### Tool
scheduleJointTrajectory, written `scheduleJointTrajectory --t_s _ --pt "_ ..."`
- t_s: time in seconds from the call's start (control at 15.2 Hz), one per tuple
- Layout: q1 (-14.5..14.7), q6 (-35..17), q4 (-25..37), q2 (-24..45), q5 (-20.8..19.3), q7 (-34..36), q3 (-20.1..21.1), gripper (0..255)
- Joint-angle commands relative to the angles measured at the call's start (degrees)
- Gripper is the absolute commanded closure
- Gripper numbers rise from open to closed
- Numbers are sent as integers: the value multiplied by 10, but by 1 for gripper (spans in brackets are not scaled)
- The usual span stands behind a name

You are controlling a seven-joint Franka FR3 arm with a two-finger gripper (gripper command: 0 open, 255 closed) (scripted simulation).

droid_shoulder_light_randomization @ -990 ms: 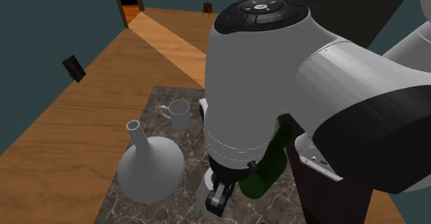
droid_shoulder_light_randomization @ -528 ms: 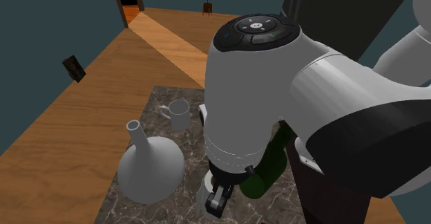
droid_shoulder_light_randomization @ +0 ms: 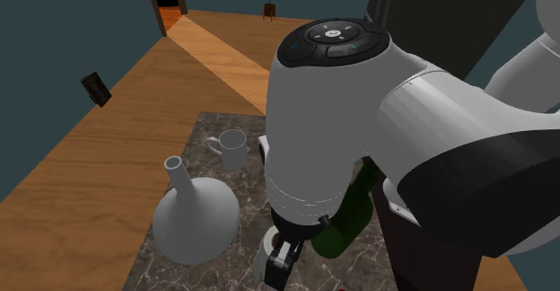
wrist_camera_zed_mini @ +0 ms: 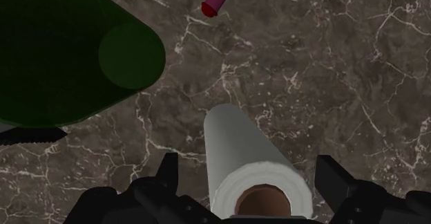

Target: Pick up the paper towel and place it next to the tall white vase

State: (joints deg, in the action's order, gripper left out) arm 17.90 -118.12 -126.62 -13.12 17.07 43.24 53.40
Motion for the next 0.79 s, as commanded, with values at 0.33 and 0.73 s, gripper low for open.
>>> scheduleJointTrajectory --t_s 0.33,0.73 --pt "3 78 52 -30 10 -11 -27 0" --pt "3 78 52 -30 10 -11 -27 0"
